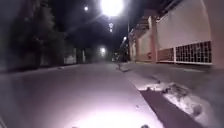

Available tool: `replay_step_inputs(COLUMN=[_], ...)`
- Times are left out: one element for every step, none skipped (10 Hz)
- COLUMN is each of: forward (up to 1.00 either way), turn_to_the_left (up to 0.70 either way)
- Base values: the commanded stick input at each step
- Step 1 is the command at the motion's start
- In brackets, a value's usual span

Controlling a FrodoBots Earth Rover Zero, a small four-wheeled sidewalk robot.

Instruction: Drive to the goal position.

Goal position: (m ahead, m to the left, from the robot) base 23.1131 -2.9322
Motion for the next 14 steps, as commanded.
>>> replay_step_inputs(forward=[0.70,0.70,0.70,0.70,0.70,0.70,0.70,0.70,0.70,0.70,0.70,0.70,0.70,0.70], turn_to_the_left=[0.00,0.00,0.00,0.00,0.00,0.00,0.00,0.00,0.00,0.00,0.00,0.00,0.00,0.00])
